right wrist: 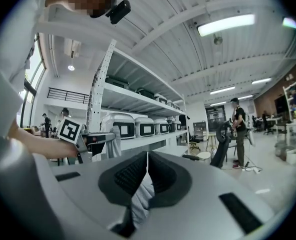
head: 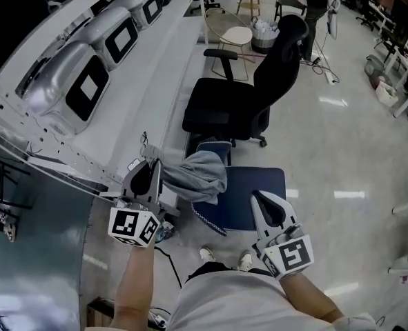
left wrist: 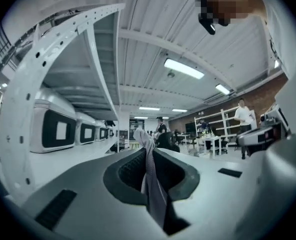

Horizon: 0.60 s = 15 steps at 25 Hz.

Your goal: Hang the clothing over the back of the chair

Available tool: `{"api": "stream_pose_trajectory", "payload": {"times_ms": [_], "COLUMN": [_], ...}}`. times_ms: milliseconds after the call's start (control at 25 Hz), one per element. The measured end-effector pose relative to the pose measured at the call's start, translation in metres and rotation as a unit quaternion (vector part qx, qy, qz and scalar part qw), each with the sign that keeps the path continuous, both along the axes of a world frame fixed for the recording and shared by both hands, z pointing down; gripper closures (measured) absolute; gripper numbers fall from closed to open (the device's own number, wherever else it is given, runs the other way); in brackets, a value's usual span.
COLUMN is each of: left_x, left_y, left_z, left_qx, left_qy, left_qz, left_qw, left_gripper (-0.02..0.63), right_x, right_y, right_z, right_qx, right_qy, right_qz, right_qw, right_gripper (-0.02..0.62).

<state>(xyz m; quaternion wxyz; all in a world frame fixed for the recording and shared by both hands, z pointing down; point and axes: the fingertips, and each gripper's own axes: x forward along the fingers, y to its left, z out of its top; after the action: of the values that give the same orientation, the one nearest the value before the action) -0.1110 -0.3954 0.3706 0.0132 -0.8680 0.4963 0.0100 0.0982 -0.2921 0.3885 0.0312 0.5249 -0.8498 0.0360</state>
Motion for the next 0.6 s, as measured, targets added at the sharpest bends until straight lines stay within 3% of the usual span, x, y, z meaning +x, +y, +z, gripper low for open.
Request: {"api": "stream_pose_trajectory", "payload": {"times_ms": [120, 280, 440, 600], "left_x": [-0.034, -0.065, -0.088, -0.099], "left_y": [0.009, 0.023, 0.029, 0.022], "left_z": [0.027, 0.067, 0.109, 0.145], "left_qx": [-0.019, -0.054, -0.083, -0.112], "left_qy": [-0.037, -0.054, -0.077, -0.091], "left_qz": [-0.034, -0.075, -0.124, -0.143], "left_qw": [0.9986, 0.9942, 0.9859, 0.9791], "left_gripper": [0.574, 0.574, 0.574, 0.574], "right_x": [-0.007, -0.021, -0.035, -0.052], "right_y": [-0.005, -0.010, -0.016, -0.020], "right_z": [0.004, 0.010, 0.014, 0.015], "right_qx": [-0.005, -0.014, -0.018, -0.020], "right_qy": [0.002, 0.007, 0.017, 0.024], "right_qz": [-0.008, -0.020, -0.036, -0.051], "right_qw": [1.000, 1.000, 0.999, 0.998], "right_gripper": [0.577, 0.577, 0.577, 0.577]}}
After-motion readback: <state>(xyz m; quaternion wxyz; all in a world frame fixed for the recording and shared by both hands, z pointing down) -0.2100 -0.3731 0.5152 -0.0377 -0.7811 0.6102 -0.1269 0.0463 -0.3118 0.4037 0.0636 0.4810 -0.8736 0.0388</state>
